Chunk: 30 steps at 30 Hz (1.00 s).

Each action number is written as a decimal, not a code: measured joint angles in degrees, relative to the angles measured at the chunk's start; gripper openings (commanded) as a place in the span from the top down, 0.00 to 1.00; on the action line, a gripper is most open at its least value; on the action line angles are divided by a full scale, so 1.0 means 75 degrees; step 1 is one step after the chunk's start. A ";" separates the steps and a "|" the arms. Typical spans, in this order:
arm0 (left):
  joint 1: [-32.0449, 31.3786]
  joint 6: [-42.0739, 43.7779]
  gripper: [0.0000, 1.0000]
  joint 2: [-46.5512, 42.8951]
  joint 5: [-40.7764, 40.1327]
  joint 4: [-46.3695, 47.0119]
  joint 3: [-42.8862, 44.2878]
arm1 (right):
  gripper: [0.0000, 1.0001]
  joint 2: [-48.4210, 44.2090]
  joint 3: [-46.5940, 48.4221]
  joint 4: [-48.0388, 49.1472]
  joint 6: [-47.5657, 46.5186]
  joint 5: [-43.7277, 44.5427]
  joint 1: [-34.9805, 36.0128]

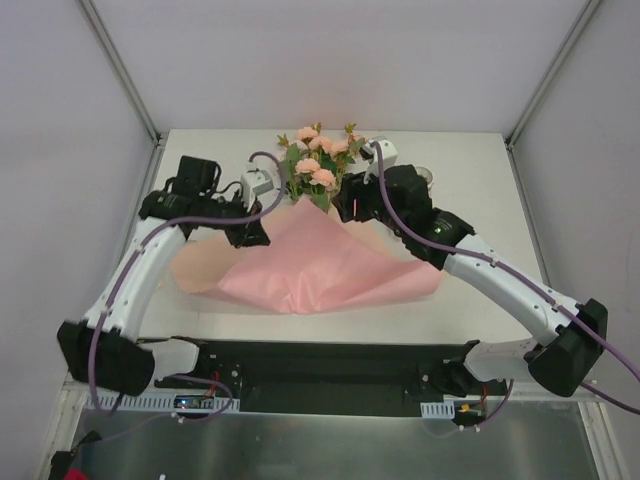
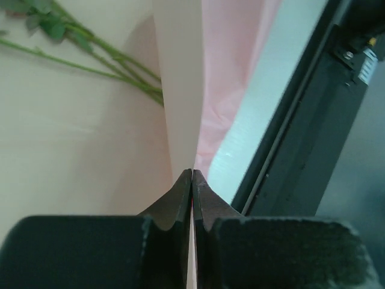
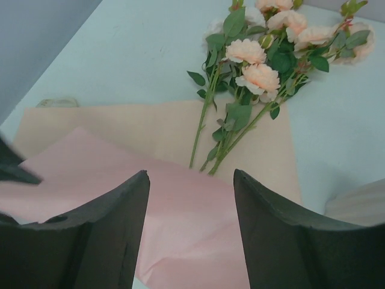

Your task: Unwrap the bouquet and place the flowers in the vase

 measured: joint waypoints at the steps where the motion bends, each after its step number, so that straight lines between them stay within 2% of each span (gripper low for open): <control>1: -0.0079 0.0137 1.00 -0.0615 0.0204 -0.0003 -0.0227 | 0.39 0.0000 0.0105 -0.0067 -0.0055 0.0015 -0.0061; 3: -0.0152 0.0405 1.00 -0.1725 0.0627 -0.0373 -0.0519 | 0.39 0.0000 0.0245 -0.0187 -0.0131 0.0035 -0.0134; 6: -0.0149 0.0921 1.00 -0.2643 0.1119 -0.1032 -0.0592 | 0.39 0.0061 0.0475 -0.0391 -0.0207 0.0029 -0.0187; 10: -0.0146 0.2594 1.00 -0.3838 0.1588 -0.2078 -0.1355 | 0.40 0.0344 0.0717 -0.0484 -0.0204 -0.0070 -0.0195; 13: -0.0149 0.4202 0.77 -0.5053 0.1810 -0.2946 -0.1915 | 0.41 0.0504 0.0717 -0.0516 -0.0184 -0.0099 -0.0134; 14: -0.0149 0.4657 0.58 -0.5496 0.1859 -0.3165 -0.2084 | 0.41 0.0597 0.0717 -0.0539 -0.0178 -0.0096 -0.0067; 16: -0.0149 0.5467 0.39 -0.6333 0.1970 -0.3547 -0.2323 | 0.42 0.0743 0.0711 -0.0589 -0.0178 -0.0085 0.0122; 20: -0.0149 0.6481 0.32 -0.7087 0.2037 -0.3963 -0.2366 | 0.42 0.0930 0.0440 -0.0641 -0.0087 -0.0082 0.0615; 24: -0.0149 0.6653 0.13 -0.7041 0.2049 -0.4092 -0.1897 | 0.43 0.0930 -0.0154 -0.0714 0.0146 0.0009 0.1163; 25: -0.0149 0.6621 0.04 -0.6965 0.2084 -0.4103 -0.1632 | 0.43 0.0930 -0.0332 -0.0731 0.0230 0.0070 0.1341; 26: -0.0149 0.6560 0.01 -0.6883 0.2162 -0.4100 -0.1361 | 0.43 0.0930 -0.0495 -0.0772 0.0309 0.0119 0.1518; 30: -0.0152 0.5968 0.01 -0.6455 0.2390 -0.4054 -0.0297 | 0.42 0.0930 -0.0895 -0.1017 0.0548 0.0309 0.1865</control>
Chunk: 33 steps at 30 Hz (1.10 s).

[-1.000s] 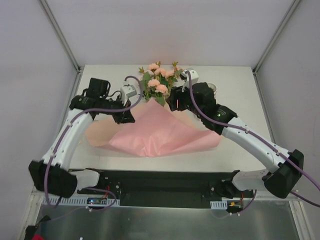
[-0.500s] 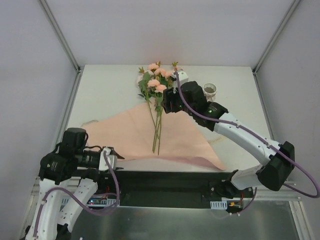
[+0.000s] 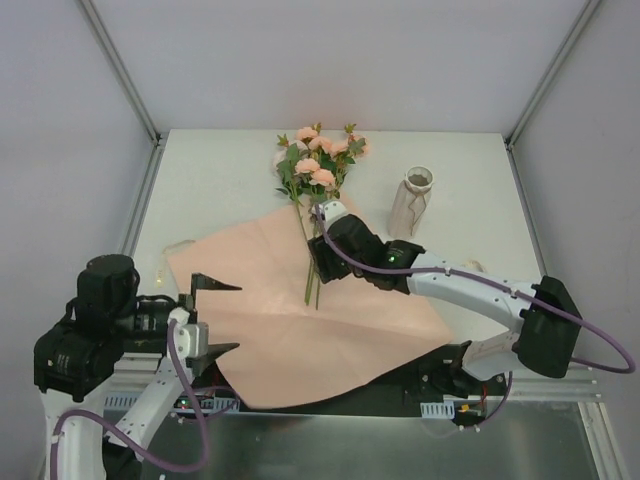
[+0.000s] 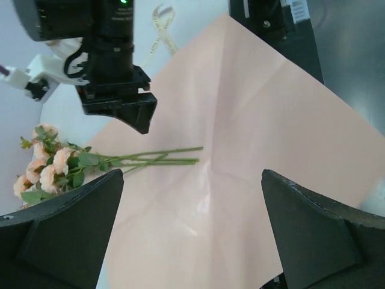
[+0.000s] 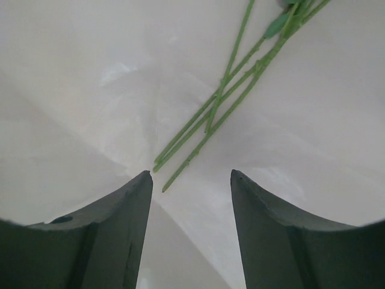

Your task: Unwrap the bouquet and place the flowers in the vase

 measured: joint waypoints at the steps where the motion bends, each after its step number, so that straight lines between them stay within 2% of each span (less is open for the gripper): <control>1: 0.0003 -0.0420 0.01 0.0143 0.0020 0.0187 0.0271 | 0.42 0.0000 0.0000 -0.0085 0.0023 0.0064 -0.0052; 5: 0.0003 -0.2445 0.01 0.0898 0.0023 0.1376 0.1215 | 0.42 0.0076 0.0350 -0.0388 0.0038 0.0271 -0.0609; 9: 0.0003 -0.4605 0.01 0.1737 -0.0565 0.2334 0.1839 | 0.44 0.0761 0.1609 -0.0586 -0.0114 0.0306 -0.1154; 12: 0.0003 -0.5974 0.07 0.2570 -0.1504 0.2771 0.2162 | 0.44 0.1687 0.2783 -0.0583 -0.0402 0.0189 -0.1343; 16: 0.0003 -0.7120 0.10 0.3844 -0.2696 0.2900 0.2145 | 0.44 0.3427 0.4657 -0.0615 -0.0807 -0.0230 -0.1416; 24: 0.0012 -0.7542 0.05 0.5520 -0.4535 0.2955 0.0449 | 0.45 0.6298 0.6872 -0.1087 -0.1058 -0.1084 -0.1912; 28: 0.0020 -0.7542 0.05 0.5788 -0.5074 0.3072 0.0070 | 0.44 0.7023 0.7245 -0.1422 -0.1064 -0.1157 -0.2215; 33: 0.0020 -0.7545 0.05 0.5683 -0.5368 0.3383 -0.0146 | 0.44 0.7338 0.7434 -0.1679 -0.1075 -0.1352 -0.2369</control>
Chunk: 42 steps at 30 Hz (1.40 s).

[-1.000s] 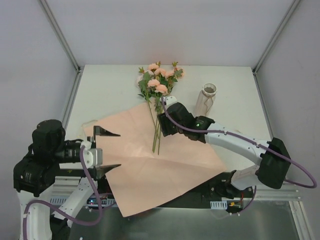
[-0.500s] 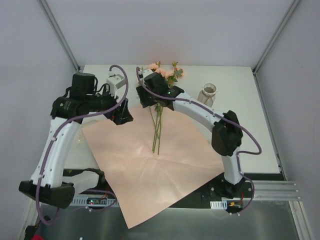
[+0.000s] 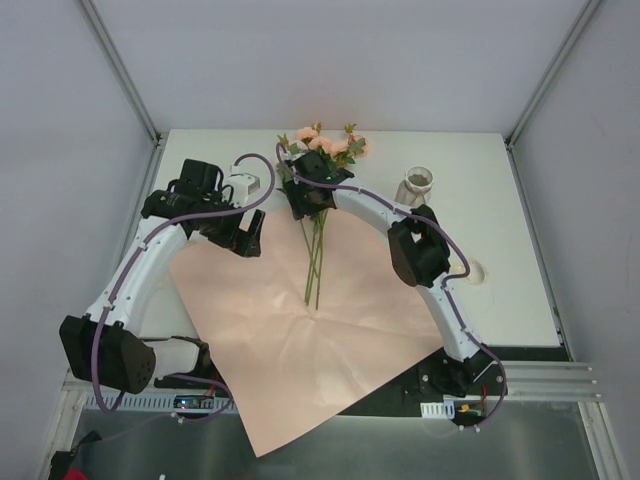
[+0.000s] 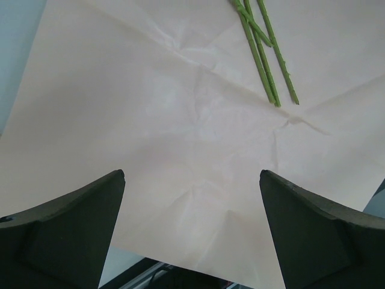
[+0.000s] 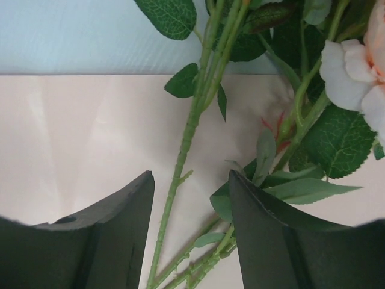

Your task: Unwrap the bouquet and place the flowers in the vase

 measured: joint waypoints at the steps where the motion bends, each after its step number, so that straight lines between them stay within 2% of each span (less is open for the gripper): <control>1: 0.0000 -0.0003 0.05 -0.0041 -0.0061 0.0058 -0.0012 | 0.44 0.0029 0.0047 -0.0017 0.0000 -0.0044 0.0003; 7: 0.0000 0.0000 0.05 -0.0262 -0.0414 0.0364 -0.0032 | 0.46 0.0262 0.0265 -0.0079 -0.0023 -0.0239 0.0099; 14: 0.0000 -0.0006 0.04 -0.0449 -0.0452 0.0548 -0.0286 | 0.56 0.0571 0.0536 -0.0396 -0.0041 -0.0140 0.0242; 15: 0.0000 -0.0006 0.03 -0.0472 -0.0452 0.0557 -0.0318 | 0.58 0.0592 0.0580 -0.0425 -0.0023 -0.0073 0.0256; 16: 0.0000 -0.0006 0.03 -0.0487 -0.0449 0.0557 -0.0329 | 0.65 0.0618 0.0609 -0.0446 -0.0003 -0.0020 0.0262; 26: 0.0498 -0.0087 0.07 -0.0481 -0.0009 0.0903 -0.0816 | 0.98 0.0650 0.0664 -0.0554 0.0399 0.1032 0.0271; 35: 0.0973 -0.0023 0.07 -0.0659 0.0047 0.0778 -0.0691 | 0.99 0.0032 0.0032 0.0309 0.0469 0.1087 0.0268; 42: 0.1553 -0.0026 0.07 -0.0781 0.0227 0.0702 -0.0487 | 0.99 -0.1542 -0.0306 0.1463 0.0490 0.0635 0.0248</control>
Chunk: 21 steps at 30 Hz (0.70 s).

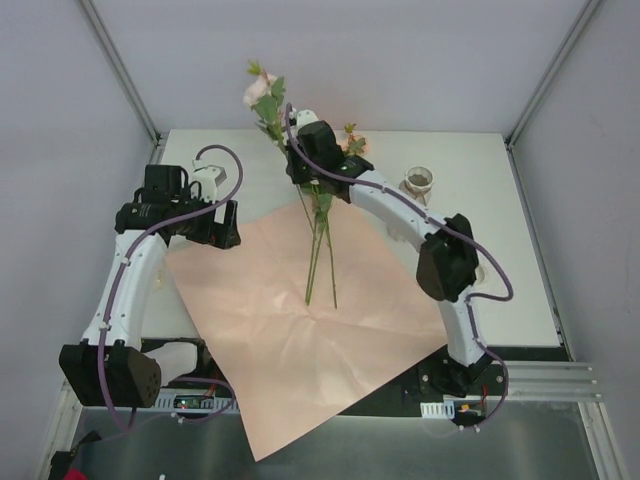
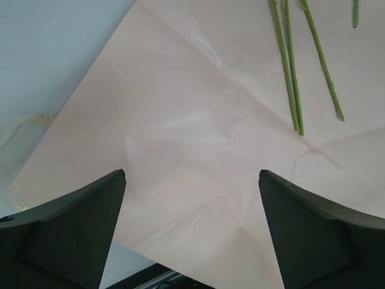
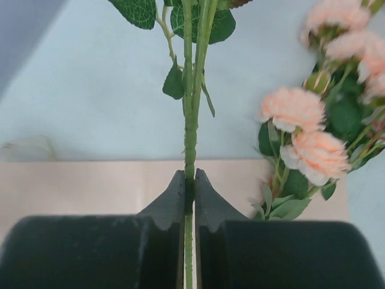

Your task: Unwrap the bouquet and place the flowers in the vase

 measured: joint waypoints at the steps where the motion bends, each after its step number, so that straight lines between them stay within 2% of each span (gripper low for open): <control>1: 0.0041 0.0000 0.07 -0.0006 0.0003 -0.0012 0.0020 | 0.99 -0.0388 -0.0134 0.0256 -0.0003 -0.0061 -0.0009; 5: 0.0044 0.0000 0.07 -0.0035 0.0061 -0.0085 0.0082 | 0.99 -0.1935 -0.0970 0.1241 -0.0099 -0.0111 -0.0087; 12: 0.0224 0.0000 0.07 -0.0128 0.0224 -0.0087 0.0111 | 0.99 -0.5085 -0.3841 0.4156 -0.1075 0.0667 -0.0600; 21: 0.0248 -0.0012 0.07 -0.0128 0.0350 -0.0085 0.0114 | 0.99 -0.6441 -0.5965 0.6073 -0.1734 0.0574 -0.2320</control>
